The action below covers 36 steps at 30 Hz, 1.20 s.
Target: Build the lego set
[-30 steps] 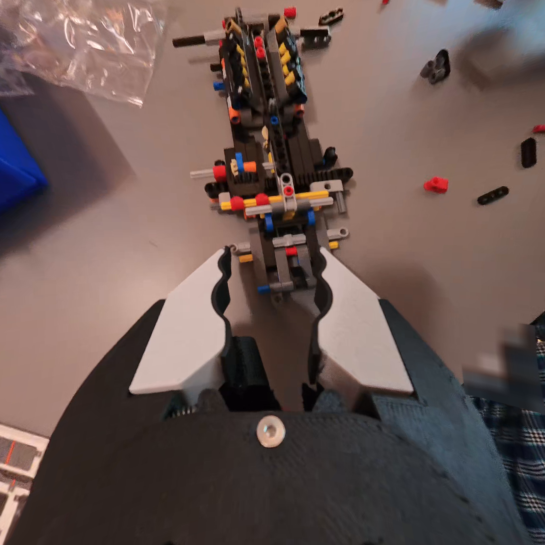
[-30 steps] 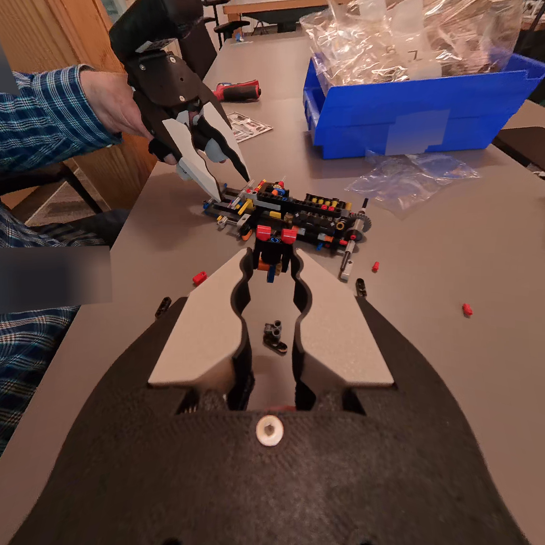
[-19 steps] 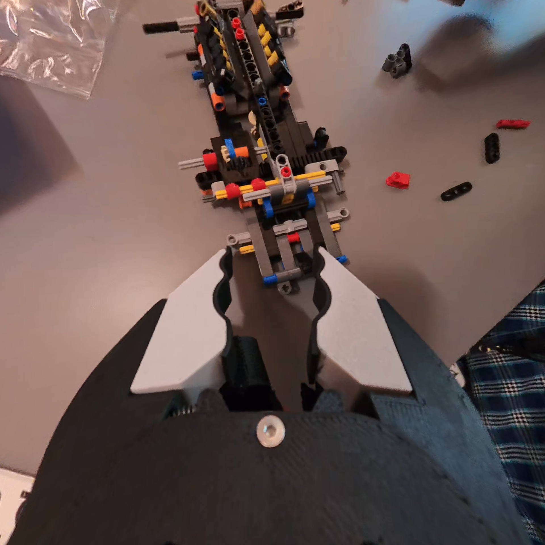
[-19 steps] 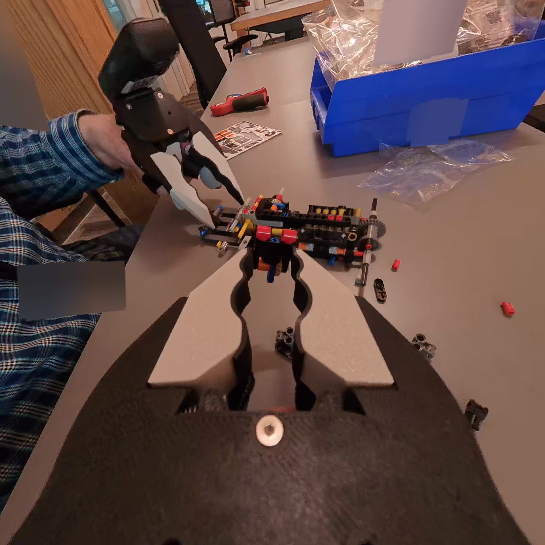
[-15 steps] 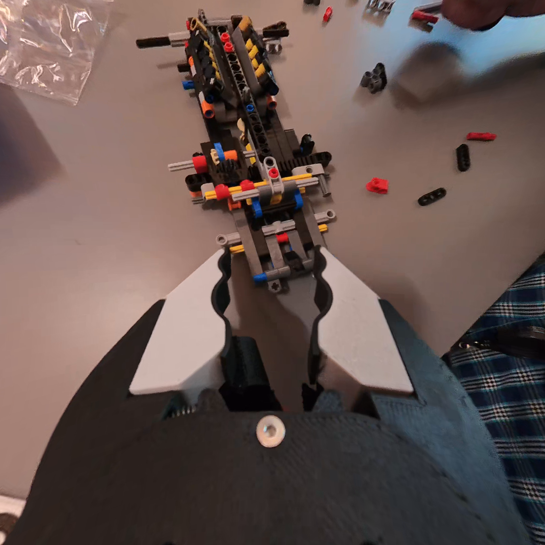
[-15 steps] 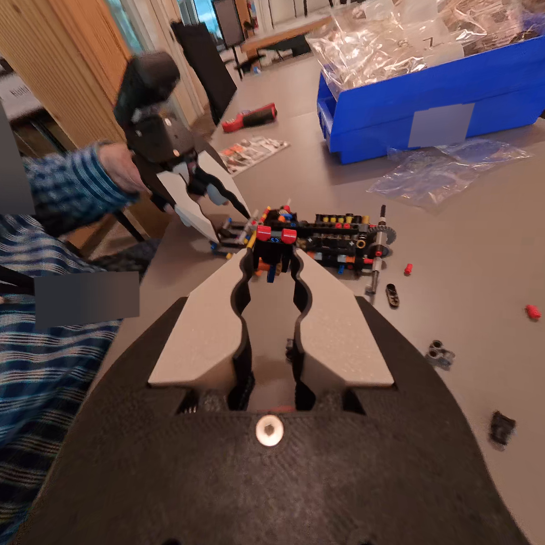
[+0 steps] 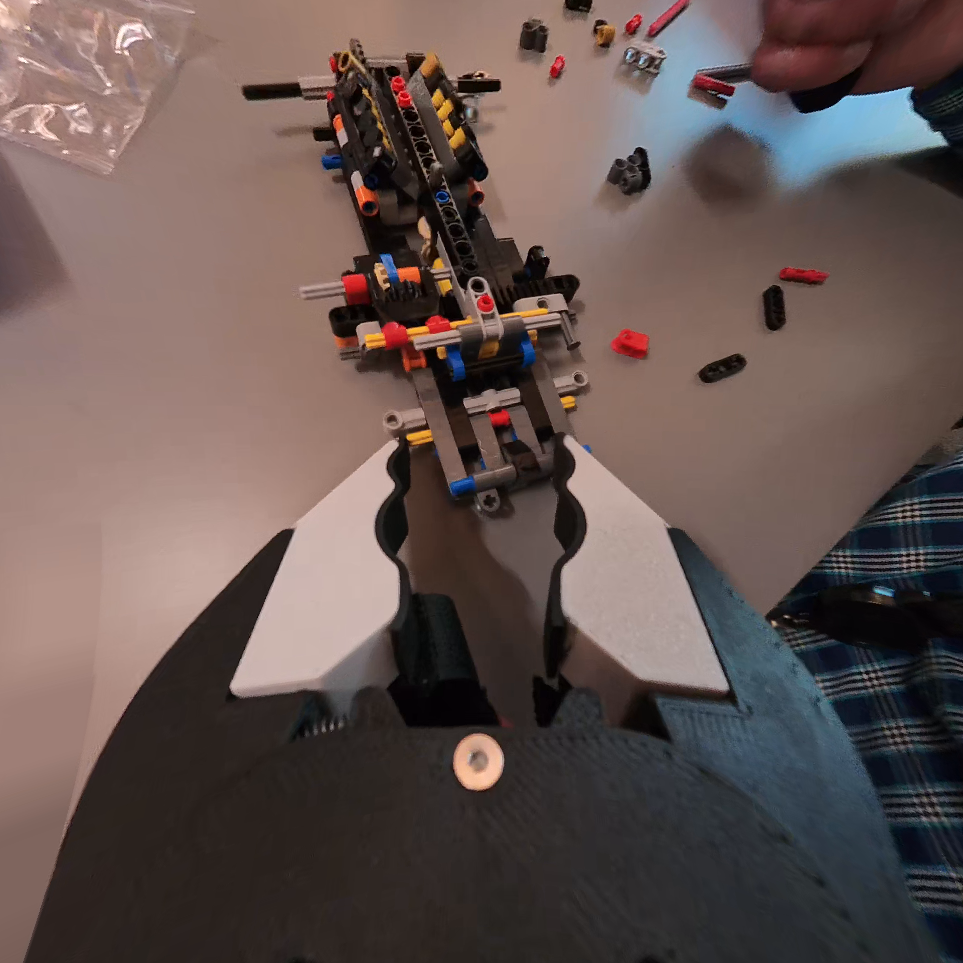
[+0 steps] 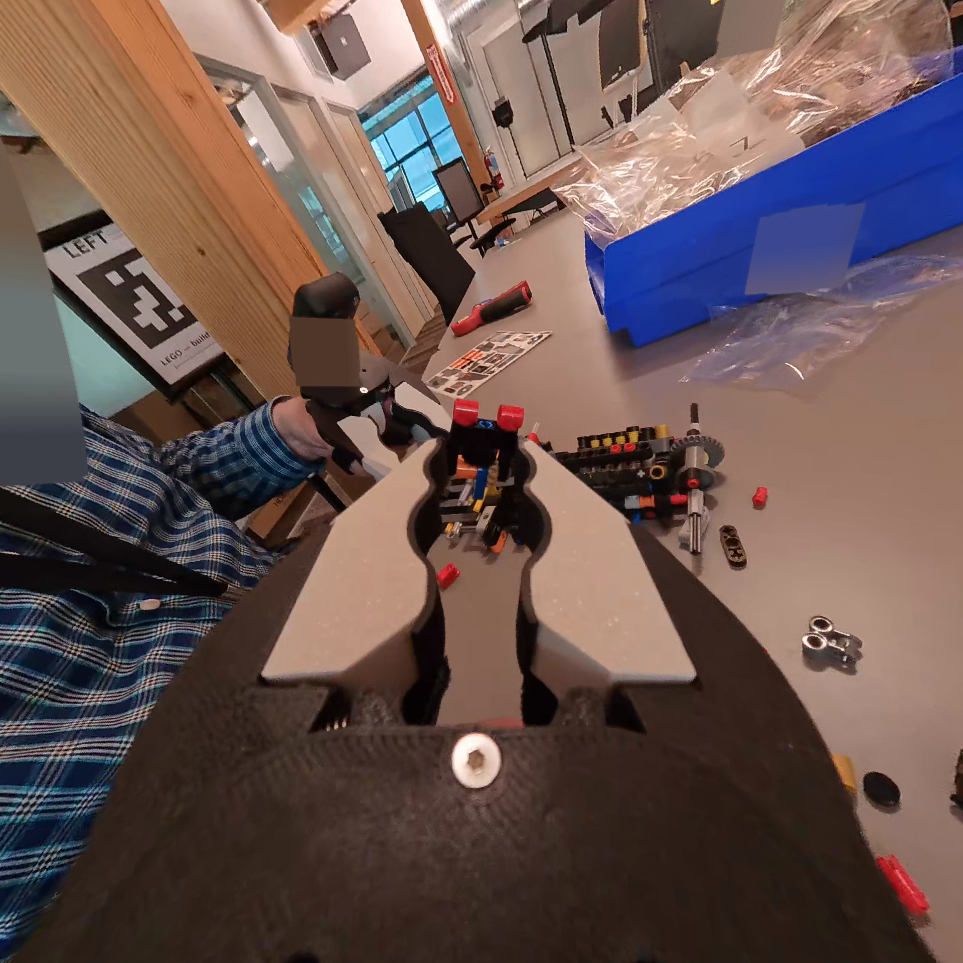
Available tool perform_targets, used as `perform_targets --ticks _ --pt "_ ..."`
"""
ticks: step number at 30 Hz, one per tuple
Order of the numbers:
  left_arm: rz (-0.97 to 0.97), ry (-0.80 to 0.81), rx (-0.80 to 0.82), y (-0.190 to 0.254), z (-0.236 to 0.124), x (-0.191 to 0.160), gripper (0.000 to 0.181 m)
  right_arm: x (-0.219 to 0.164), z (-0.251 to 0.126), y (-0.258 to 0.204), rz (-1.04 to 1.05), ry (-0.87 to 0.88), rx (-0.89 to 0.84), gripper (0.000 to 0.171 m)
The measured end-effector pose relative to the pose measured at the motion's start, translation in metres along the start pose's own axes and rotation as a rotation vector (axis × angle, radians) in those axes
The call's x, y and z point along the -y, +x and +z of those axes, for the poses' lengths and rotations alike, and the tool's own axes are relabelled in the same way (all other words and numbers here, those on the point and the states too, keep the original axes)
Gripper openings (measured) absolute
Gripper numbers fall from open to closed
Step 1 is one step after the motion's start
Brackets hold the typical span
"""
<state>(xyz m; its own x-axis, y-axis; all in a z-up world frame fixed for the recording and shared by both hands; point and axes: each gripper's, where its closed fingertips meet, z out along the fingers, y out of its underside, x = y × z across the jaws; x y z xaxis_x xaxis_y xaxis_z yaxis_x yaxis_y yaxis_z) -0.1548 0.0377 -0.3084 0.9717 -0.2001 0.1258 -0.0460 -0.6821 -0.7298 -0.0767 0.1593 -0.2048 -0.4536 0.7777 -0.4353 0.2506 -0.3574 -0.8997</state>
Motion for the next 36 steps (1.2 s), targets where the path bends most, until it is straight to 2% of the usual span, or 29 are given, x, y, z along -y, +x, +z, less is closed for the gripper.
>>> perform_targets --ticks 9,17,20,24,27,32,34,36 --pt "0.025 0.042 0.055 -0.001 -0.009 -0.001 0.058 -0.011 0.006 0.003 -0.034 -0.053 -0.024 0.022" --pt "0.088 0.114 0.133 0.0 -0.016 0.02 0.055 -0.021 0.014 0.001 -0.154 -0.135 -0.078 0.022" --pt "0.057 0.205 0.103 0.008 -0.023 0.043 0.042 -0.033 0.024 -0.001 -0.383 -0.25 -0.168 0.022" --pt "-0.022 0.271 -0.003 0.027 -0.023 0.07 0.041 -0.044 0.042 -0.014 -0.766 -0.415 -0.268 0.022" --pt "-0.066 0.278 -0.073 0.041 -0.015 0.08 0.033 -0.051 0.051 -0.021 -0.98 -0.496 -0.322 0.022" --pt "-0.148 0.267 -0.179 0.062 -0.001 0.079 0.028 -0.06 0.06 -0.031 -1.193 -0.558 -0.354 0.022" --pt "-0.173 0.272 -0.175 0.063 0.001 0.078 0.024 -0.063 0.061 -0.033 -1.26 -0.582 -0.364 0.022" --pt "-0.207 0.287 -0.197 0.067 0.002 0.079 0.016 -0.066 0.062 -0.035 -1.308 -0.602 -0.364 0.022"
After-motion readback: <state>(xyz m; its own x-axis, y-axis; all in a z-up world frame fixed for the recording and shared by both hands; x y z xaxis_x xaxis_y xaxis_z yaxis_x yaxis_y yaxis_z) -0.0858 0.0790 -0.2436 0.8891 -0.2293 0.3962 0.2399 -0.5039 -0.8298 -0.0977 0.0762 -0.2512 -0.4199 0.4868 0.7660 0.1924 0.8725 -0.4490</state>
